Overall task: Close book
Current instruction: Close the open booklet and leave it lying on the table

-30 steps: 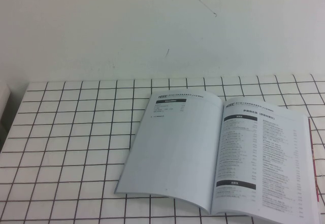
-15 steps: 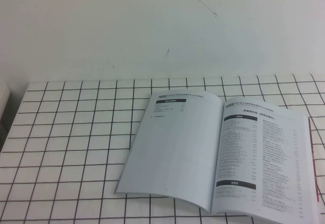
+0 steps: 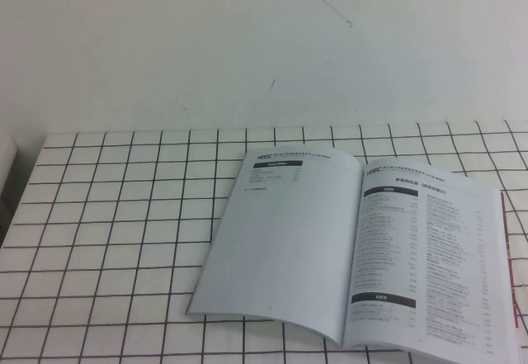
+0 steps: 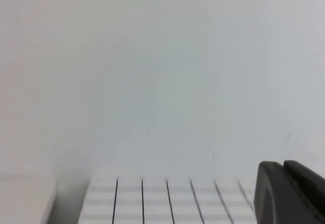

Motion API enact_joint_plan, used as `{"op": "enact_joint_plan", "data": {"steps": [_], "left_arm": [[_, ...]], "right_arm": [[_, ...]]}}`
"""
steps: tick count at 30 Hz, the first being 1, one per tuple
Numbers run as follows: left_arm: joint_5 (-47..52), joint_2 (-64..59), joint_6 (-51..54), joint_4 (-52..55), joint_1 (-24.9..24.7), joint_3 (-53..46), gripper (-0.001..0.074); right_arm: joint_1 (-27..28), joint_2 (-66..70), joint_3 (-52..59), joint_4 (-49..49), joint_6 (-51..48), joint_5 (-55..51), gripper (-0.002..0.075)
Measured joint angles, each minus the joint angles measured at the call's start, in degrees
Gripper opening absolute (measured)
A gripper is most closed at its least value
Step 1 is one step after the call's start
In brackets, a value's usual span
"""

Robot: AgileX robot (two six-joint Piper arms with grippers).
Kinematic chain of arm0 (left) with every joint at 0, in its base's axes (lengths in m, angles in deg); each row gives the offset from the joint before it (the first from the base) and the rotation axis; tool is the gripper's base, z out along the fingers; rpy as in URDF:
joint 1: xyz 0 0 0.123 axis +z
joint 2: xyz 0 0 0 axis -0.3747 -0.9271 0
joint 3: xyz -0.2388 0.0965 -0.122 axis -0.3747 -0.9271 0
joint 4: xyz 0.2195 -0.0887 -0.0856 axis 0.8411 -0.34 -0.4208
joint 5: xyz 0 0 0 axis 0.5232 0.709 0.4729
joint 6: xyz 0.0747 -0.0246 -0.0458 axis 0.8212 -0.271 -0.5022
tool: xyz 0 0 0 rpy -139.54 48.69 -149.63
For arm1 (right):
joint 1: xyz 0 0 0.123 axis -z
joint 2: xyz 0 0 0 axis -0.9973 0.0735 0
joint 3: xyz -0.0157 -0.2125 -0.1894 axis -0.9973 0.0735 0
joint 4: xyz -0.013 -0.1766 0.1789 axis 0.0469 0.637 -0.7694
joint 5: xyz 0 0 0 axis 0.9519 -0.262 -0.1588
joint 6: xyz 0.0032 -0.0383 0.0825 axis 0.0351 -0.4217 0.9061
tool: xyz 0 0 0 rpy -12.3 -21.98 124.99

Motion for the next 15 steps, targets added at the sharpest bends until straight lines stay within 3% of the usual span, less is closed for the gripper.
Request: {"op": "enact_joint_plan", "data": {"steps": [6,15], "left_arm": [[-14.68,0.00,0.00,0.00,0.00,0.00,-0.0004],[-19.25,0.00,0.00,0.00,0.00,0.00,-0.0004]], "right_arm": [[0.00,0.00,0.00,0.08,0.24,21.64,-0.0003],[0.00,0.00,0.00,-1.37,2.46,33.26,-0.0003]]}}
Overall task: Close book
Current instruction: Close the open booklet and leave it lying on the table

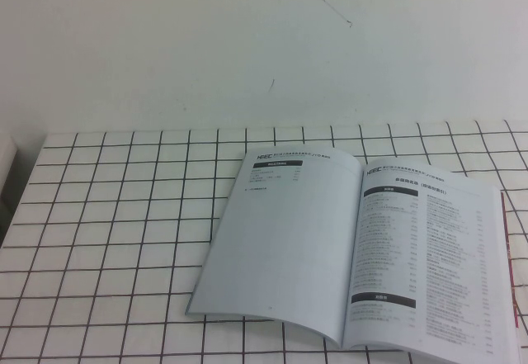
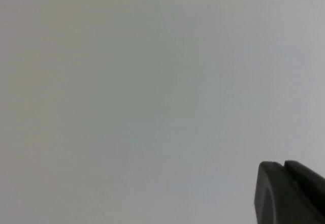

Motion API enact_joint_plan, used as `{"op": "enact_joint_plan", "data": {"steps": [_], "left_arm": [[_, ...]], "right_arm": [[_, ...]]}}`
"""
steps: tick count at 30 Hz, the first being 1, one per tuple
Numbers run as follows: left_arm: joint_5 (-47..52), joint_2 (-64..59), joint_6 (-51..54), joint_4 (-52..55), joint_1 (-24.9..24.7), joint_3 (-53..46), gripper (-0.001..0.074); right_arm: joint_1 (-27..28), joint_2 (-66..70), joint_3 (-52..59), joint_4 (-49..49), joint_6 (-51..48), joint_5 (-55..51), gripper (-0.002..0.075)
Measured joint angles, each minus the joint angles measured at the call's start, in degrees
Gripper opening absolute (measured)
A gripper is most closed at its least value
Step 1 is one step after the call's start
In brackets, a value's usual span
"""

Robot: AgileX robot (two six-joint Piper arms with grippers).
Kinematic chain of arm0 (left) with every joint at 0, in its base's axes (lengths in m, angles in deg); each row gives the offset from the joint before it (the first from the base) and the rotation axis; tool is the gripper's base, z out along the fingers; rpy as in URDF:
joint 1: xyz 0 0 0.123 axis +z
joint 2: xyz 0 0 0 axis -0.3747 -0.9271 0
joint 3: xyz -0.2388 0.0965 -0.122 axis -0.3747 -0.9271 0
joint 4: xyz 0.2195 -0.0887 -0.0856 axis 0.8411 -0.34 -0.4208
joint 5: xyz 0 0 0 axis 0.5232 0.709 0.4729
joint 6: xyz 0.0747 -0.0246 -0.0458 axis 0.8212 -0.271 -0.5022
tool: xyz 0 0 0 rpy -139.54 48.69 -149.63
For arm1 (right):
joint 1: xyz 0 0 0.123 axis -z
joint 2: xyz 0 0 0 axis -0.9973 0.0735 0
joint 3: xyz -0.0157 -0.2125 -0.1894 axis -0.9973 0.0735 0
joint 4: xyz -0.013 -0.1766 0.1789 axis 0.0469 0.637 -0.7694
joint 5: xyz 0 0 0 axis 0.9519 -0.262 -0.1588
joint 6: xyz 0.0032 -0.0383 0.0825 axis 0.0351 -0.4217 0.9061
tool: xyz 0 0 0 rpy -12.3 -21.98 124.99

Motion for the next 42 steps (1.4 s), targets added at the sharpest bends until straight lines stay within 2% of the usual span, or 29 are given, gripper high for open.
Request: {"op": "enact_joint_plan", "data": {"steps": [4,7,12,19,22,25,30,33,42], "left_arm": [[-2.91,0.00,0.00,-0.12,0.00,0.00,-0.0004],[5.14,0.00,0.00,-0.01,0.00,3.36,-0.0004],[22.01,-2.51,0.12,0.10,0.00,14.49,-0.0004],[39.36,-20.21,2.75,0.88,0.00,29.67,-0.0004],[45.56,-29.86,5.66,-1.05,0.00,35.49,-0.0004],[49.88,-40.61,12.13,-7.65,0.00,41.11,-0.0004],[51.66,-57.45,28.60,-26.10,0.00,47.74,-0.0004],[51.79,-66.63,34.27,-32.50,-1.31,51.62,-0.0004],[45.59,-90.90,36.88,-34.01,-10.93,61.50,-0.0004]], "right_arm": [[0.00,0.00,-0.17,-0.68,0.12,-1.96,-0.0003],[0.00,0.00,-4.31,-1.13,0.12,-13.86,-0.0003],[0.00,1.74,-17.99,-1.13,-0.03,-36.57,-0.0003],[0.00,14.80,-33.77,-1.13,-2.53,-56.05,-0.0003],[0.00,23.03,-38.62,-2.92,-8.37,-62.16,-0.0003],[0.00,31.43,-42.02,-10.39,-17.09,-68.04,-0.0003],[0.00,45.15,-43.52,-29.76,-37.36,-71.22,-0.0003],[0.00,53.32,-43.52,-38.76,-46.70,-71.32,-0.0003],[-1.43,73.65,-43.52,-48.63,-58.95,-68.54,-0.0003]]}}
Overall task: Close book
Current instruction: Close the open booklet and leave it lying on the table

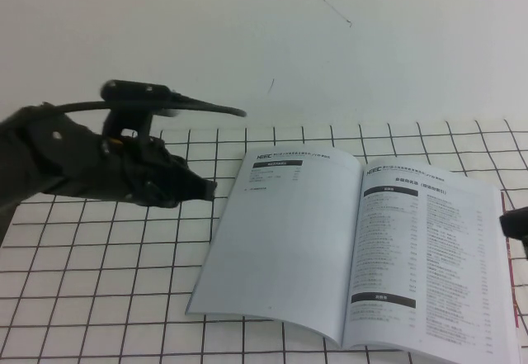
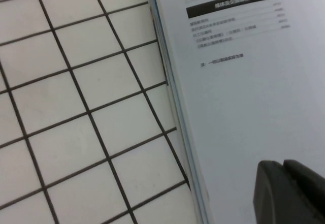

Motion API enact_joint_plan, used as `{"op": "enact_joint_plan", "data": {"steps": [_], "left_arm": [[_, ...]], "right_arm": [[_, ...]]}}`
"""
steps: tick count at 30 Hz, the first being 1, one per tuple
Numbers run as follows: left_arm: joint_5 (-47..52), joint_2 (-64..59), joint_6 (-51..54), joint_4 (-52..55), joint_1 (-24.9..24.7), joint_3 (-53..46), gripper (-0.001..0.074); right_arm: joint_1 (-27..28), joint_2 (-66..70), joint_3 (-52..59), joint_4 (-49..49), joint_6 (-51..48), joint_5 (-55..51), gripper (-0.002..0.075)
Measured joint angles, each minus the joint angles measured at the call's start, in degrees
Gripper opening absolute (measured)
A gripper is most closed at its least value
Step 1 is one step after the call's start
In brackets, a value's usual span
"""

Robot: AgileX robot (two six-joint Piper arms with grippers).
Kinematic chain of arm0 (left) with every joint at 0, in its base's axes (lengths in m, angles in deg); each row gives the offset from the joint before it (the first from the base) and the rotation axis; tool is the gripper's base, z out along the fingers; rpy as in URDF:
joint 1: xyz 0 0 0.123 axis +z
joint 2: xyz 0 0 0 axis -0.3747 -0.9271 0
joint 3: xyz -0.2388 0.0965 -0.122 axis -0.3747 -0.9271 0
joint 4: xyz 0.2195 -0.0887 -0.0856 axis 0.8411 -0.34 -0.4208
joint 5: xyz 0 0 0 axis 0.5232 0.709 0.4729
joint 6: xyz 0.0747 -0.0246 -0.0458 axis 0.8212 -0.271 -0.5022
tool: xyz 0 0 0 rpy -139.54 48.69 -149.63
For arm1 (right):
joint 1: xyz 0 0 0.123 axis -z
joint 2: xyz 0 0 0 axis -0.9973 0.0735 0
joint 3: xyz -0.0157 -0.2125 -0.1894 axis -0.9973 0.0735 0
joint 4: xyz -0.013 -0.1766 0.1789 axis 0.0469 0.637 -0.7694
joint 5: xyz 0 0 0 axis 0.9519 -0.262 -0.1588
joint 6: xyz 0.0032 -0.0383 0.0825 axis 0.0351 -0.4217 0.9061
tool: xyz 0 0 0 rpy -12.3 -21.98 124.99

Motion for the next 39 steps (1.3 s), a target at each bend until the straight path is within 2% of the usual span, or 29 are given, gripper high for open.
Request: {"op": "enact_joint_plan", "data": {"steps": [6,11,19,29,39], "left_arm": [[-4.52,-12.84,0.23,-1.44,-1.02,4.41,-0.0004],[-7.40,-17.68,1.19,-1.33,-1.02,6.30,-0.0004],[-13.31,-18.20,2.26,-1.33,-1.02,6.56,-0.0004],[-13.72,-22.32,4.22,-1.13,-1.02,6.56,-0.0004],[-6.58,-24.00,7.06,-9.65,-1.02,7.08,-0.0004]], "right_arm": [[-5.79,12.00,-0.42,-0.99,-0.90,8.97,-0.0003],[-8.83,21.67,-0.51,-1.60,-1.26,11.96,-0.0003],[-8.86,29.39,-1.60,-2.73,-1.24,13.37,-0.0003],[-8.61,31.34,-2.65,-4.06,-1.24,11.54,-0.0003],[-8.52,31.42,-2.69,-4.44,-1.24,11.01,-0.0003]]}}
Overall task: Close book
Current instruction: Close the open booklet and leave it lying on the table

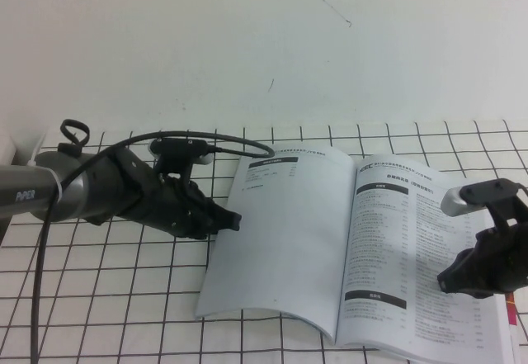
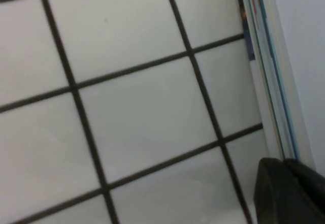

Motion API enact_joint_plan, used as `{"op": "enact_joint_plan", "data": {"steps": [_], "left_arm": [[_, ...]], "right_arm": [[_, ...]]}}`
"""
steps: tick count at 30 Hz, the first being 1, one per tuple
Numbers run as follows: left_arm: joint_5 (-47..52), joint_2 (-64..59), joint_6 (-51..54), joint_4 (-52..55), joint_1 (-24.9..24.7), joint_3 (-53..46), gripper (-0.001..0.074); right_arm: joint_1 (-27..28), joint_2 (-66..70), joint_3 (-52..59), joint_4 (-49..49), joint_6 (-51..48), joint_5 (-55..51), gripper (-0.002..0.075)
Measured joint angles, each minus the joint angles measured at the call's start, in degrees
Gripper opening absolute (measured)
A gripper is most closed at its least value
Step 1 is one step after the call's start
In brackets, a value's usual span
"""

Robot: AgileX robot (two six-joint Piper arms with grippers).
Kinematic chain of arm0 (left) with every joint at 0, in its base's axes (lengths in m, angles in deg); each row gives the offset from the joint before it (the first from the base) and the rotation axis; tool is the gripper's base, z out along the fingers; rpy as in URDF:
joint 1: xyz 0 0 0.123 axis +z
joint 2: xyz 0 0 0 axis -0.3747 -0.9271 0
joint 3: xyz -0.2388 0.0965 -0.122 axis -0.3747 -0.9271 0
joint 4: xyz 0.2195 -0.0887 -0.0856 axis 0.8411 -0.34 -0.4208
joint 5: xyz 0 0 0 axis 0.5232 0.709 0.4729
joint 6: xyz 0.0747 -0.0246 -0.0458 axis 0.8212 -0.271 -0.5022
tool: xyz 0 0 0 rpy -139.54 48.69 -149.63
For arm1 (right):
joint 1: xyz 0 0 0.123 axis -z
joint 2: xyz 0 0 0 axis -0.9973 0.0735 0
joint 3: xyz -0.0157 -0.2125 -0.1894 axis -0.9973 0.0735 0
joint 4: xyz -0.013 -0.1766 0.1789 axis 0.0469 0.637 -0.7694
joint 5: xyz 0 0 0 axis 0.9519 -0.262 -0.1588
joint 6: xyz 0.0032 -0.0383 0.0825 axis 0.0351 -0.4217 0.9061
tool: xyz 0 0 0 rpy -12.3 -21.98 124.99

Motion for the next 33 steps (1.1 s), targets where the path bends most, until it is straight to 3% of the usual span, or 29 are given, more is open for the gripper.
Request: {"op": "enact_joint_plan", "data": {"steps": [5,15,22,27,33], "left_arm": [[7.77,-0.15,7.07,-10.68,0.11,0.00,-0.0004],[35.01,-0.42,31.00,-47.38,0.46,0.00,-0.0004],[46.92,-0.42,34.08,-50.44,0.14,0.13,-0.0004],[48.83,-0.11,34.23,-50.57,0.02,0.23,-0.0004],[48.81,3.64,34.69,-50.45,0.02,0.36,-0.0004]], "right_arm": [[0.00,0.00,0.00,-0.21,0.00,0.11,-0.0003],[0.13,0.03,0.00,-2.59,0.00,0.44,-0.0003],[-0.09,-2.39,0.59,-1.73,4.77,2.72,-0.0003],[0.23,-7.15,1.64,7.39,13.97,6.21,-0.0003],[4.65,-16.89,1.64,14.63,18.49,7.06,-0.0003]]}}
